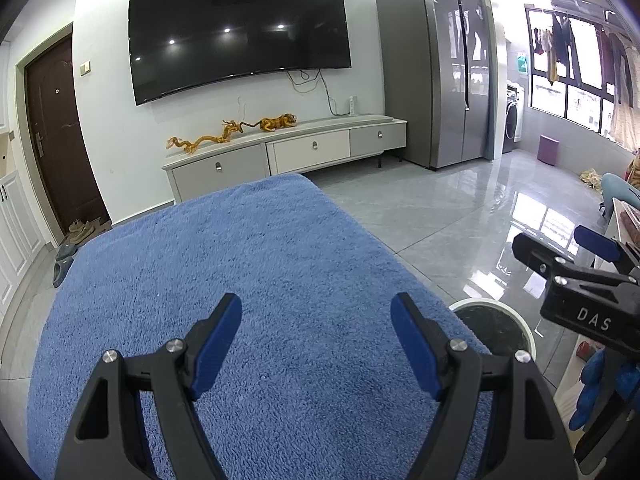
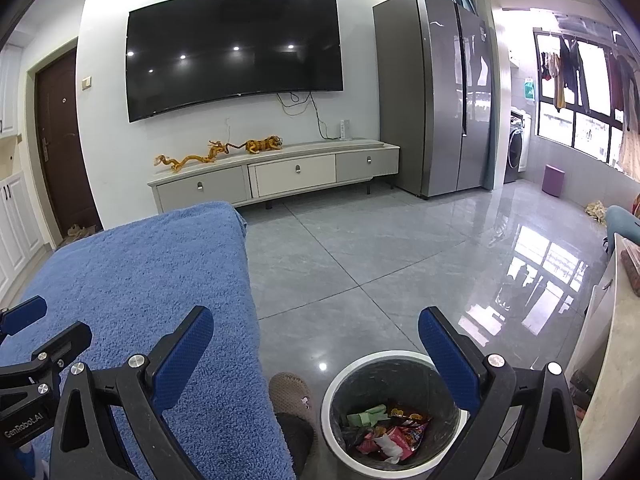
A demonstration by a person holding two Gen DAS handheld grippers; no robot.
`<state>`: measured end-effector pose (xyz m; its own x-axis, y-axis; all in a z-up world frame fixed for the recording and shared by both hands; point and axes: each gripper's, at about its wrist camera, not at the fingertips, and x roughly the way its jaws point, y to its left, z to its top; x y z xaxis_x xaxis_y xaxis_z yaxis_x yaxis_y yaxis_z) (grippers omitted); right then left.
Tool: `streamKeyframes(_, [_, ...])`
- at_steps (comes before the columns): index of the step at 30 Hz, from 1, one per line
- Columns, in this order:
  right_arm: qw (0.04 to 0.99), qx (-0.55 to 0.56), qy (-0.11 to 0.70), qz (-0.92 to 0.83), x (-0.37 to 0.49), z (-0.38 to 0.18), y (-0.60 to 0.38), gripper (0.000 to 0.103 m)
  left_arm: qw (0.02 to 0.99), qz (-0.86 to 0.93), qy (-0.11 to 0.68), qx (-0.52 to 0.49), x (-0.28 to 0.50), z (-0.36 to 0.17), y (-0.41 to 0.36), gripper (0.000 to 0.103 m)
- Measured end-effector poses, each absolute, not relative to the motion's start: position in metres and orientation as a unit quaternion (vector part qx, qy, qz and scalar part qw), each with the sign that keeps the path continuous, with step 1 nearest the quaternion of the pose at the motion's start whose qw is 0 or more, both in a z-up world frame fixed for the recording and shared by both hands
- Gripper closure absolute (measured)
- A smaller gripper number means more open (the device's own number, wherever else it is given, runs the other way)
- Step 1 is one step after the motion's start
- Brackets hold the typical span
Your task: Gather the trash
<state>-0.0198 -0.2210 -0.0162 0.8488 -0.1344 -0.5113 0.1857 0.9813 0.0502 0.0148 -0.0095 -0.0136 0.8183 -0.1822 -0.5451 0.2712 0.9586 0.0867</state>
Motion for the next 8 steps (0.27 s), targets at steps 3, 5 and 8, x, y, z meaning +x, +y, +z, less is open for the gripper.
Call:
streamKeyframes(3, [0.961,0.048,0.260,-0.084,-0.0213,-0.0151,-0.2194,0.000,0.951,-0.119,0.273,0.082,0.0121,-0.0122,-0.0097,0.027])
streamKeyframes(5, [0.962,0.048,0.257,-0.083,-0.0220,-0.0140,-0.2186,0.000,0.952,-0.117,0.272,0.081,0.0111,-0.0109,-0.0093,0.027])
streamKeyframes(8, [0.963,0.047,0.253,-0.084,-0.0245,-0.0135,-0.2192,0.000,0.952,-0.115,0.272,0.078,0.0103,-0.0096,-0.0079,0.027])
